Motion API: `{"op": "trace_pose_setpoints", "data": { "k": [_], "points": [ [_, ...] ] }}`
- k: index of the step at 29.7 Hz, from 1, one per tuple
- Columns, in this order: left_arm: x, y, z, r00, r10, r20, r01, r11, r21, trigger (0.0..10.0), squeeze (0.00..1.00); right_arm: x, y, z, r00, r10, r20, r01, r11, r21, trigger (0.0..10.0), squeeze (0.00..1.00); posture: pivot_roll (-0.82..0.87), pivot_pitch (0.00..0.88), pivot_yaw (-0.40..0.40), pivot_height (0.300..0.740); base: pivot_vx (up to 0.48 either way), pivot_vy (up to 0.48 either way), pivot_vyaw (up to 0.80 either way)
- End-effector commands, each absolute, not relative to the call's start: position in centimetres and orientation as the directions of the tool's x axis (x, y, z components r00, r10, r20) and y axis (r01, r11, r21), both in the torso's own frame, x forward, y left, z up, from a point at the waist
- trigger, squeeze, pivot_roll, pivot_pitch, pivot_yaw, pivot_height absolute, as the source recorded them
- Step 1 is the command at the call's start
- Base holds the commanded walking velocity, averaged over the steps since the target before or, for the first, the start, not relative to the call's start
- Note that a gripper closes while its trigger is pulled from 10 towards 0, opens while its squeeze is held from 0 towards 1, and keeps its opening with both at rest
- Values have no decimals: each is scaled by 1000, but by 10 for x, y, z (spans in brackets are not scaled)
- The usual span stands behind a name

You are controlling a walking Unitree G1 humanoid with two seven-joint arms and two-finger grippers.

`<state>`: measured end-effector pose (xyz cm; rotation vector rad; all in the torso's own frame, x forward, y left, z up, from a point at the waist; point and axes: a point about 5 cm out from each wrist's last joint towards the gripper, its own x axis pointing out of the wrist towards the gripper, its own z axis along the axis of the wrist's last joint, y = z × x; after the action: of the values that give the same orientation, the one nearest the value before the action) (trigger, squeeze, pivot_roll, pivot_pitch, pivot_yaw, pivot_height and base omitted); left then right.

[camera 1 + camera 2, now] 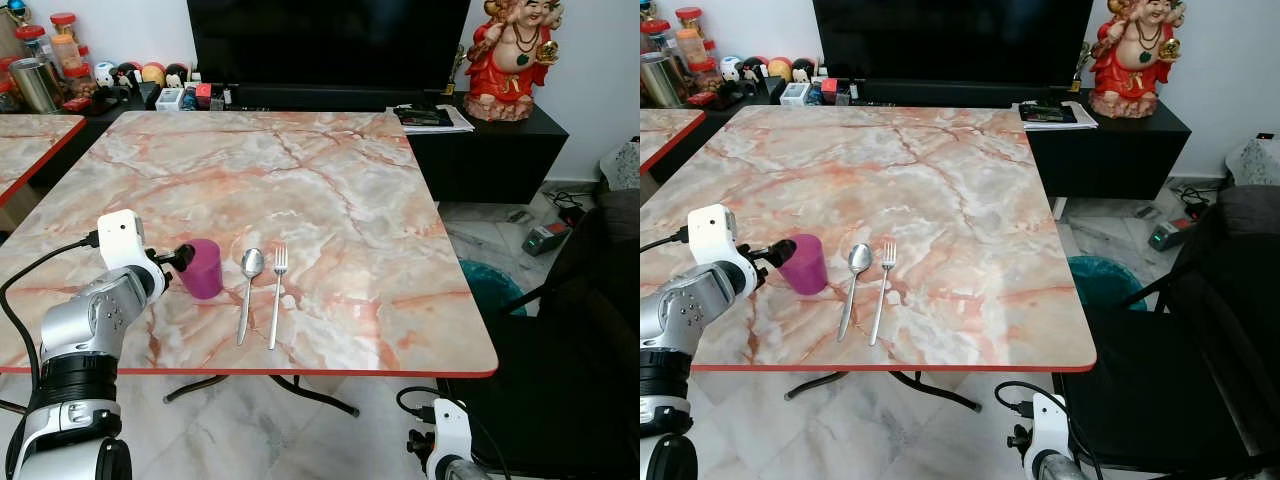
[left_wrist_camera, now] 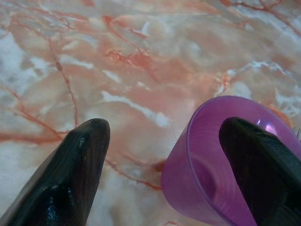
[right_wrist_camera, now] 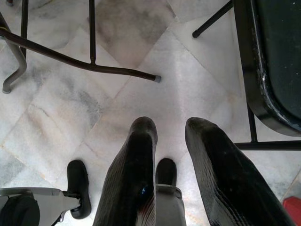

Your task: Setting the table

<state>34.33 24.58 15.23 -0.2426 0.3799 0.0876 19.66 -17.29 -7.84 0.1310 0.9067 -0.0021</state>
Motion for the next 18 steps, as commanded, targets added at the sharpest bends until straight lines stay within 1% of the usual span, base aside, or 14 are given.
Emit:
{"op": "trace_pose_setpoints", "data": {
  "k": [1, 11, 12, 13, 14, 15, 18],
  "points": [
    [345, 244, 150, 915, 49, -400, -138, 970, -198, 10000, 0, 198, -173, -78, 619, 48, -784, 69, 991, 115, 10000, 0, 69, 0, -20, 740, 0, 0, 0],
    [346, 240, 142, 902, 48, -428, -151, 966, -209, 10000, 0, 198, -173, -78, 620, 48, -783, 69, 991, 116, 10000, 0, 68, 0, -20, 740, 0, 0, 0],
    [346, 240, 142, 902, 47, -428, -150, 966, -210, 8549, 0, 198, -173, -78, 620, 48, -783, 69, 991, 116, 10000, 0, 68, 0, -20, 740, 0, 0, 0],
    [347, 240, 142, 903, 47, -428, -150, 966, -212, 3333, 0, 198, -173, -78, 620, 48, -783, 70, 991, 116, 10000, 0, 68, 0, -20, 740, 0, 0, 0],
    [347, 239, 142, 903, 46, -427, -150, 965, -214, 2353, 0, 198, -173, -78, 620, 48, -783, 70, 991, 116, 10000, 0, 68, 0, -20, 740, 0, 0, 0],
    [347, 239, 142, 903, 45, -427, -150, 965, -216, 0, 0, 198, -173, -78, 620, 48, -783, 70, 991, 116, 10000, 0, 68, 0, -20, 740, 0, 0, 0],
    [347, 239, 142, 903, 45, -427, -151, 964, -219, 0, 0, 198, -173, -78, 620, 49, -783, 70, 991, 117, 10000, 0, 69, 0, -19, 740, 0, 0, 0]
  ]
}}
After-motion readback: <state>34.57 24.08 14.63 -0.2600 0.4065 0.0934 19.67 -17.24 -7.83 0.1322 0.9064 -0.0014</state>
